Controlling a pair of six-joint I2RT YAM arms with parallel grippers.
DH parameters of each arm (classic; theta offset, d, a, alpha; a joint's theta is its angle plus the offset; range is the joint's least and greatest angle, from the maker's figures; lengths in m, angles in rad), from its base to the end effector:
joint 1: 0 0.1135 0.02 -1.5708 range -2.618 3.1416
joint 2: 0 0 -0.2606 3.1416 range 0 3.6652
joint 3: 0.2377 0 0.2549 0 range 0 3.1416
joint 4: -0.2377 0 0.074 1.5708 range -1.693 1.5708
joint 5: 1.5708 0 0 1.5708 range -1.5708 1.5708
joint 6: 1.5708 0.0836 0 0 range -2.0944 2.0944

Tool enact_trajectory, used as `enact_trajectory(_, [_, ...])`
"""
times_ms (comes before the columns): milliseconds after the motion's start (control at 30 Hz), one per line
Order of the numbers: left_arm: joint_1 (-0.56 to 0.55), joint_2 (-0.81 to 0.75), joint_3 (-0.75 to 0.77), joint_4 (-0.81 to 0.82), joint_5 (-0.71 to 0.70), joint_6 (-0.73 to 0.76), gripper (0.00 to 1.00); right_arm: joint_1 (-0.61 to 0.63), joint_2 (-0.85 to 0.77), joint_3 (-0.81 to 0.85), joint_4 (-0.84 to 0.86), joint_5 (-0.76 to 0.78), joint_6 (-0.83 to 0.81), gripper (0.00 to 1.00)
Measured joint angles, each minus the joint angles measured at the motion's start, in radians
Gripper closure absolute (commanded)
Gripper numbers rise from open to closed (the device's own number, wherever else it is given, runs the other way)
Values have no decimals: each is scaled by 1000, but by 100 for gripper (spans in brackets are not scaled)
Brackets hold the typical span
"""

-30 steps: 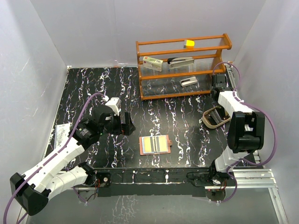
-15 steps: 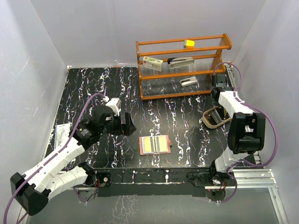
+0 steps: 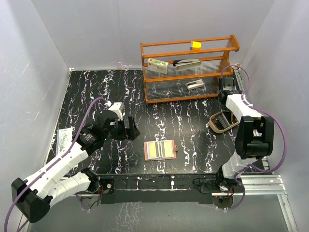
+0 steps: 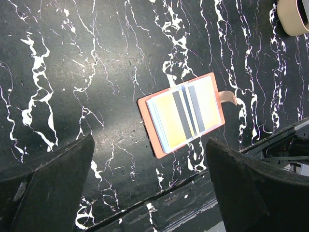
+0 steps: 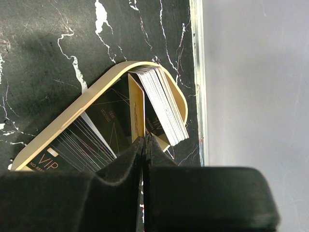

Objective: Put the credit cards into the card holder
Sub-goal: Pick up the credit card from the storage box.

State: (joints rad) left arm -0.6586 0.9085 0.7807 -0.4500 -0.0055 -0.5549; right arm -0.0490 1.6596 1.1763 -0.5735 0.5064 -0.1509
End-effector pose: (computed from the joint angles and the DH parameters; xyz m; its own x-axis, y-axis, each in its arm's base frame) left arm 0.1941 -0.1497 0.2609 -0.6877 -0.1340 -0.7136 0.2895 0.8507 -0.4388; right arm 0.3603 -0.0583 0.1830 -0.9021 -0.0874 -0.4226 0.1471 0.8584 -0.4915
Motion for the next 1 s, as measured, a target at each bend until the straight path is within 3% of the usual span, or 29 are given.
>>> enact_trajectory(1000, [0,64,-24,99,111,-18,3,-31,15,74,-87,-70,38,100])
